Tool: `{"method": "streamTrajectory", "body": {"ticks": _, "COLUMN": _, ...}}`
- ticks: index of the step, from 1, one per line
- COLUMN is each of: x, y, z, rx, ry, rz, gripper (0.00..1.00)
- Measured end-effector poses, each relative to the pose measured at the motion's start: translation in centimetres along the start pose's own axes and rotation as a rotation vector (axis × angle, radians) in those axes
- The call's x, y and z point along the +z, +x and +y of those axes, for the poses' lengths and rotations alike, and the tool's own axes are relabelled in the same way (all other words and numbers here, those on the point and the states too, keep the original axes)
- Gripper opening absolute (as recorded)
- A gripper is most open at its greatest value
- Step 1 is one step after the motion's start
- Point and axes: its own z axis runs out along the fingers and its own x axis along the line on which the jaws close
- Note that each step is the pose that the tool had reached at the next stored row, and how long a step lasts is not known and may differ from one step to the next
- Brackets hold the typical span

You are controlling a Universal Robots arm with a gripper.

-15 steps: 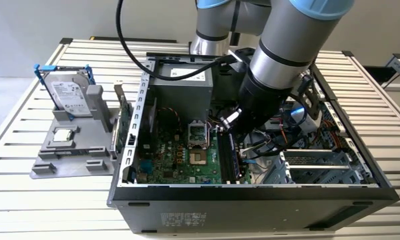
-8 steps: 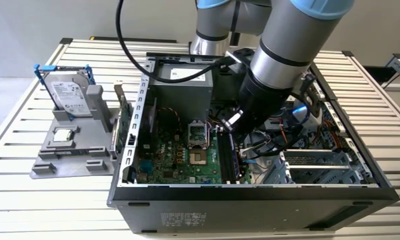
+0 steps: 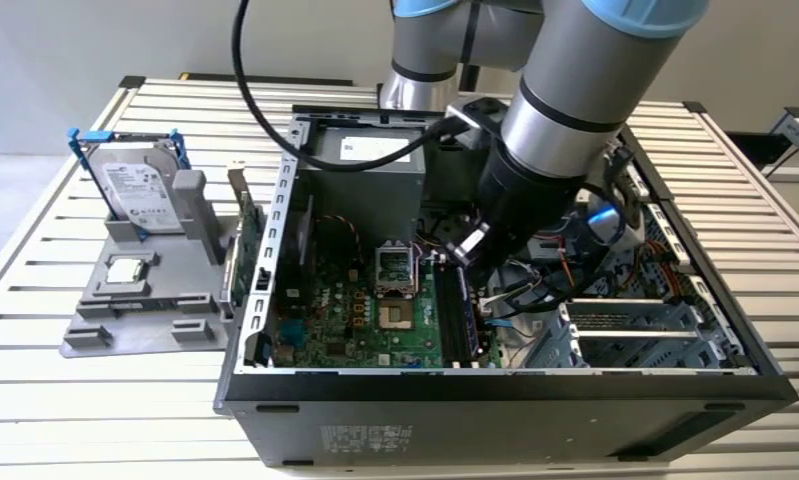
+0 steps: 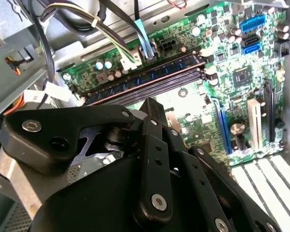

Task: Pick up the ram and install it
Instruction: 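Press down the ram until it locks into place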

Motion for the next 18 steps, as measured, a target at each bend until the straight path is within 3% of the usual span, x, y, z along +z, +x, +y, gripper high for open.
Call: {"method": "streamTrajectory", "body": {"ticks": 18, "x": 0.02, "y": -0.21, "z": 0.25, "rx": -0.166, "ry": 0.0083, "rz": 0.0114, "gripper": 0.00}}
